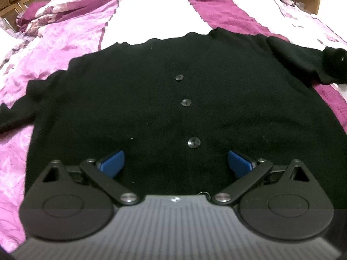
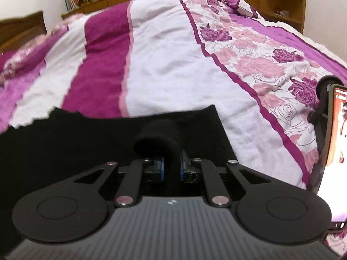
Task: Fold small clothes
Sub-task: 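Lift the sleeve with the right gripper and lay it across the cardigan body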
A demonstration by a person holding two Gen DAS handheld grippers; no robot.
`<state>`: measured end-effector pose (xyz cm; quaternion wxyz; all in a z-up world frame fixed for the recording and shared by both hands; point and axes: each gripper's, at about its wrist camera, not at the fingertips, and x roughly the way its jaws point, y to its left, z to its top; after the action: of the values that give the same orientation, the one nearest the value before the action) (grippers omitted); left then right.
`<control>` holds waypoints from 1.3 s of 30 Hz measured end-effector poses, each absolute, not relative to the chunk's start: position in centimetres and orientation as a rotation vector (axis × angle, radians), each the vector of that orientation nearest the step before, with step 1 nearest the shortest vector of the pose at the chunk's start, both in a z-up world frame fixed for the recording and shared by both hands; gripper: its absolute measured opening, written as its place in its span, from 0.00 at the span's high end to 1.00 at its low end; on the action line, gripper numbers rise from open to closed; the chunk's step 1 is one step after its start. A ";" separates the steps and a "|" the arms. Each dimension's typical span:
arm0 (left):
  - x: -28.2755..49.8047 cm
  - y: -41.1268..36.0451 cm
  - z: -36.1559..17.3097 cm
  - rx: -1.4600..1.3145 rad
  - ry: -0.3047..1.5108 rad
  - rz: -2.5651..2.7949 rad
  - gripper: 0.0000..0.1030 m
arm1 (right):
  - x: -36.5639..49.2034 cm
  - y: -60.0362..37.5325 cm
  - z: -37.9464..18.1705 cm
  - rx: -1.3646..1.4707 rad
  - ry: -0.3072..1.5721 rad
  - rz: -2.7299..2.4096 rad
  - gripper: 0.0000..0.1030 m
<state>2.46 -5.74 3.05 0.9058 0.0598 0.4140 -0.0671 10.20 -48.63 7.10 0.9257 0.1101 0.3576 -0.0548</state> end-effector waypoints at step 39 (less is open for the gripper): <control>2.5 6.7 10.4 0.029 0.667 0.025 0.00 | 13.1 -23.5 20.9 0.584 0.701 0.442 0.88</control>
<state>2.51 6.66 10.43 0.9447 0.0142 0.3275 0.0125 13.13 -23.50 20.93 0.8744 0.2798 0.3355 0.2114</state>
